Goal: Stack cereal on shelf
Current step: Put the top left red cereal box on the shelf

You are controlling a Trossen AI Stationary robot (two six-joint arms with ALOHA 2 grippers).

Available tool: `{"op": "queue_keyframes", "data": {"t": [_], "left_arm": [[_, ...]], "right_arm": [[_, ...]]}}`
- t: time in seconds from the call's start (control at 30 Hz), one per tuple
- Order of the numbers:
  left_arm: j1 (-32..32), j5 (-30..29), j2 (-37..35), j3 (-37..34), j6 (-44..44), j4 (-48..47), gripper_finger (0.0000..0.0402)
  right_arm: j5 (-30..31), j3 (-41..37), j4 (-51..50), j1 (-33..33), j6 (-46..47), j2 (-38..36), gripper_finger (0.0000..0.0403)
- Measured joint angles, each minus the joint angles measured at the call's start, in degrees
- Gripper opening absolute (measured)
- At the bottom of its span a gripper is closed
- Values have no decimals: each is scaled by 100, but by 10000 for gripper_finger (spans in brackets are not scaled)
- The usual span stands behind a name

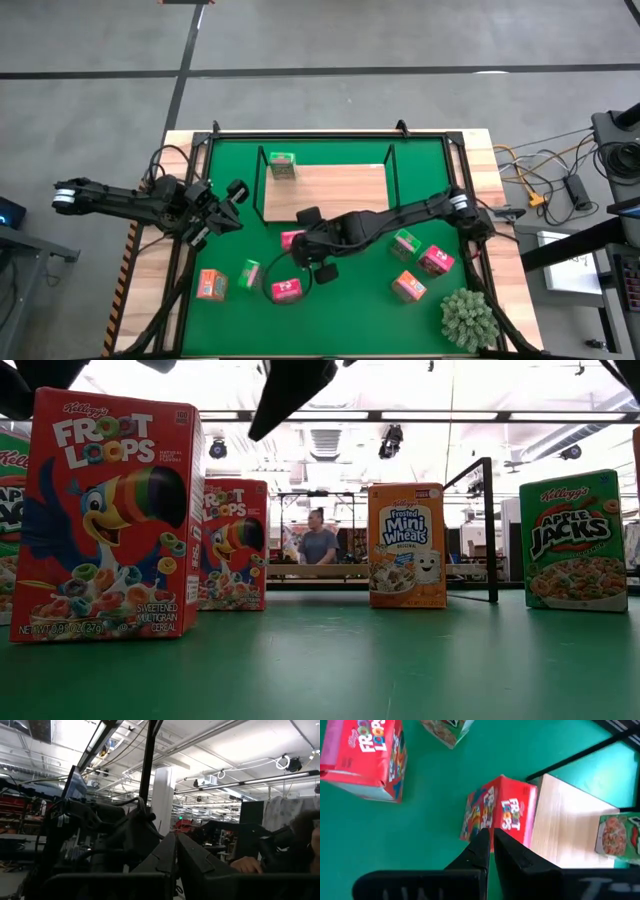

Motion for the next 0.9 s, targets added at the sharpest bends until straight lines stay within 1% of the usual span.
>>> {"op": "queue_keyframes", "data": {"t": [0.1, 0.23, 0.5, 0.63, 0.77, 0.9], "left_arm": [[0, 0, 2, 0, 2, -48, 0], [-1, 0, 28, 0, 3, -56, 0], [0, -46, 165, 0, 4, -90, 0], [0, -48, 328, 0, 4, -84, 0], [0, -56, 552, 0, -105, -73, 0], [0, -67, 810, 0, -431, -70, 0]], "right_arm": [[6, -494, 294, -4, 92, -342, 13], [6, -1570, 1229, 5, 113, -1007, 13], [1, -4187, 4038, 10, -43, -2555, 13], [-3, -5387, 5429, 10, -204, -3203, 13], [-38, -6386, 6650, 7, -348, -3792, 13], [-53, -7127, 7446, 7, -446, -4346, 13]]}}
